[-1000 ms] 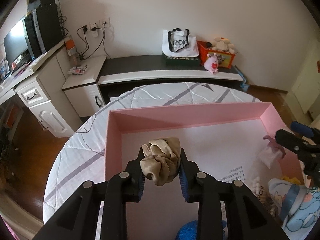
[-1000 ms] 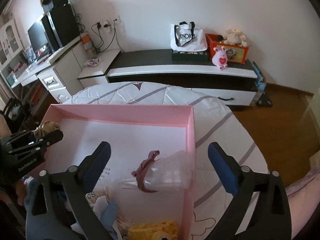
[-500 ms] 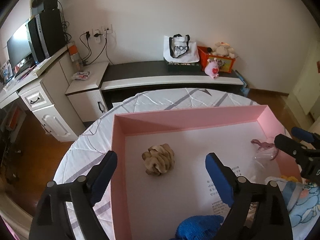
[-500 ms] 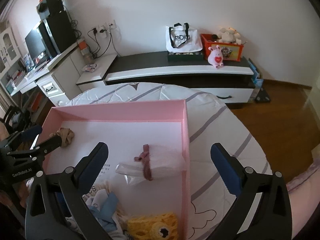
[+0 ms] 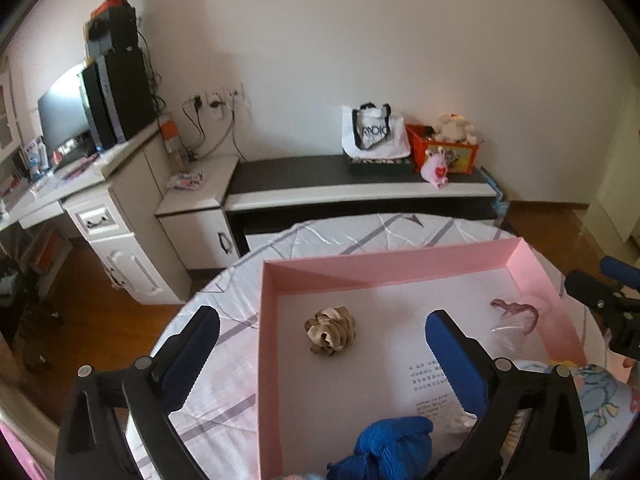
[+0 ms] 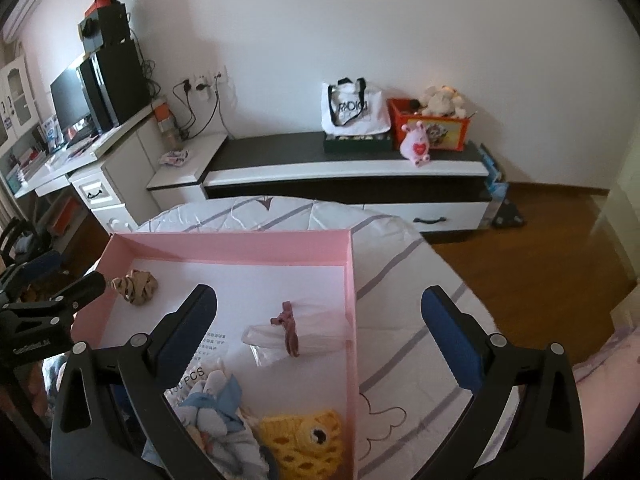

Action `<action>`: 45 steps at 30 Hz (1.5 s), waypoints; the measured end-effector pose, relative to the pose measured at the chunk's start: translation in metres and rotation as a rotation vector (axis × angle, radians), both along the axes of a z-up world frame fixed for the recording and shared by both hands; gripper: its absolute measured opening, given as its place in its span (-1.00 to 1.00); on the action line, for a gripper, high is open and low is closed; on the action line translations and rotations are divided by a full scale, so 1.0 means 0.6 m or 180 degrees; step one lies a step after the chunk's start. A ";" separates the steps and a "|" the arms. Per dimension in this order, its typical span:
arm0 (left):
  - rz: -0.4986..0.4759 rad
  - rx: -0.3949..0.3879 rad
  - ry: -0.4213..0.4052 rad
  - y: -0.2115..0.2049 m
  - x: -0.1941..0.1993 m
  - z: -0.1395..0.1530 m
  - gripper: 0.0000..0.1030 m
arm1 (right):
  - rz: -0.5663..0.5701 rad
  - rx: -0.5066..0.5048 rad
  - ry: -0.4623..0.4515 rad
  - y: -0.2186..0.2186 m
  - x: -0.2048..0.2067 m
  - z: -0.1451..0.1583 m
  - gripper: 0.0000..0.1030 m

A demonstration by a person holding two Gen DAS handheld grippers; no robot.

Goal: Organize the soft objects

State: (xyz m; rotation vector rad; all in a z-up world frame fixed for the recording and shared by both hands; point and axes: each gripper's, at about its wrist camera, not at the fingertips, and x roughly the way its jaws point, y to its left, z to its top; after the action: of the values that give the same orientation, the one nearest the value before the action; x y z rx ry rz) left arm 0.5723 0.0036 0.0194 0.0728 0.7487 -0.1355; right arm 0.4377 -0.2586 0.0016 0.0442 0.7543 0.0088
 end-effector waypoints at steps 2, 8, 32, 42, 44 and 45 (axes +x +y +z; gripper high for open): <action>0.0033 0.0067 -0.0116 -0.002 -0.025 0.011 1.00 | -0.0005 -0.0001 -0.0035 0.002 -0.011 0.008 0.99; 0.0105 0.0157 -0.0217 -0.018 -0.092 0.011 1.00 | 0.0015 -0.0110 -0.0135 0.007 -0.051 0.028 1.00; 0.0256 0.0028 -0.0255 -0.023 -0.456 0.060 1.00 | -0.0017 -0.0285 -0.0245 0.043 -0.291 0.043 1.00; 0.0235 0.0015 -0.0486 -0.023 -0.616 0.106 1.00 | -0.0065 -0.0321 -0.0486 0.059 -0.417 0.071 1.00; 0.0234 0.0016 -0.0542 -0.025 -0.644 0.116 1.00 | -0.0085 -0.0310 -0.0555 0.062 -0.441 0.079 1.00; 0.0232 0.0018 -0.0578 -0.025 -0.657 0.121 1.00 | -0.0094 -0.0307 -0.0583 0.062 -0.450 0.083 1.00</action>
State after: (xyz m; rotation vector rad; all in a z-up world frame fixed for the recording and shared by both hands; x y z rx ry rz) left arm 0.1782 -0.0114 0.0918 0.0623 0.5698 -0.0562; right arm 0.1679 -0.2215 0.0516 -0.0370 0.5700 -0.0512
